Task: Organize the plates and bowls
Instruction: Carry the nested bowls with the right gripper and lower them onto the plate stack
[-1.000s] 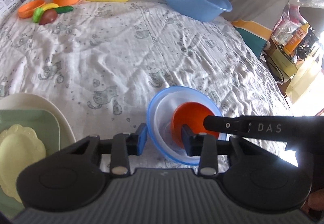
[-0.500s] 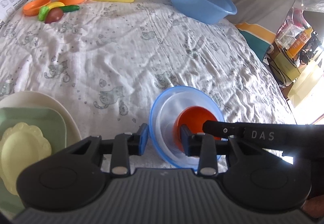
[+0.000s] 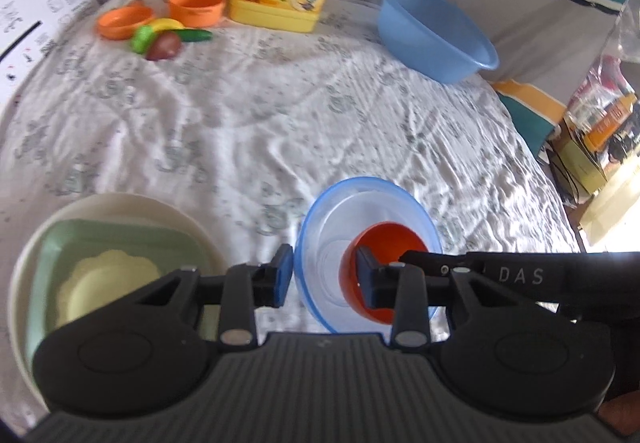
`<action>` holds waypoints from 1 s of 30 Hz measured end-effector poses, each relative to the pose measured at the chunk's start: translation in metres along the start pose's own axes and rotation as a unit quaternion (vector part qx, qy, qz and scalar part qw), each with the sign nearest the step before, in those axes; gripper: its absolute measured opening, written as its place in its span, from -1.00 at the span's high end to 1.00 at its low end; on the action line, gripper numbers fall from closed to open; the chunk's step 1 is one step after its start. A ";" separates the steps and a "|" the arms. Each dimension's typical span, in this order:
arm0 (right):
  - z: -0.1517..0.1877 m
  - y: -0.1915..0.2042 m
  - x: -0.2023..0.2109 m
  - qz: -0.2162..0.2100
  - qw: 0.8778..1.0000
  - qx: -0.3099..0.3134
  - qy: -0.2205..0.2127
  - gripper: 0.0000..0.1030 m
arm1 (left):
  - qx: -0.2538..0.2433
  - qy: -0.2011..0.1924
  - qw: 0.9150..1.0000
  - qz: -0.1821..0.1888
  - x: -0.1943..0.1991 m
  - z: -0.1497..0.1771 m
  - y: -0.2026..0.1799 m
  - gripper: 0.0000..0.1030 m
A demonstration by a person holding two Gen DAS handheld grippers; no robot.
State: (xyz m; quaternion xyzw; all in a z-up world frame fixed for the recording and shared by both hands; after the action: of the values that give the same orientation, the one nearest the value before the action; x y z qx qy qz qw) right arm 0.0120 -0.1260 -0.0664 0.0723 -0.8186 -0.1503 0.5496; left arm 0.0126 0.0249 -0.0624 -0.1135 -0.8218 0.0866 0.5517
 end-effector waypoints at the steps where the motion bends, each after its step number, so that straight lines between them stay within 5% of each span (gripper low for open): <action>1: -0.001 0.006 0.000 -0.002 1.000 0.005 0.002 0.69 | 0.003 -0.002 1.000 -0.005 0.003 0.000 0.004 0.35; 16: 0.004 0.128 -0.037 -0.046 0.992 0.095 0.066 0.69 | 0.088 -0.016 0.993 -0.073 0.053 0.017 0.106 0.35; 30: 0.031 0.148 -0.064 -0.030 0.986 0.117 0.111 0.69 | 0.109 0.006 0.991 -0.073 0.046 0.036 0.139 0.35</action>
State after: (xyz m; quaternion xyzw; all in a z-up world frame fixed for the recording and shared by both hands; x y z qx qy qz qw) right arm 0.0151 0.0365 -0.0851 0.1771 -0.7619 -0.0607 0.6200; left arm -0.0244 0.1709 -0.0726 0.0073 -0.8104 0.1339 0.5704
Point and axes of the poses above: each gripper's, at about its wrist camera, not at the fingertips, and x roughly against the way its jaws point, y to its left, z to its underside, the point moved 6 cm from there along -x, roughly the way its jaws point, and after that the axes turned 10 degrees about y, right-handed, at the moved point
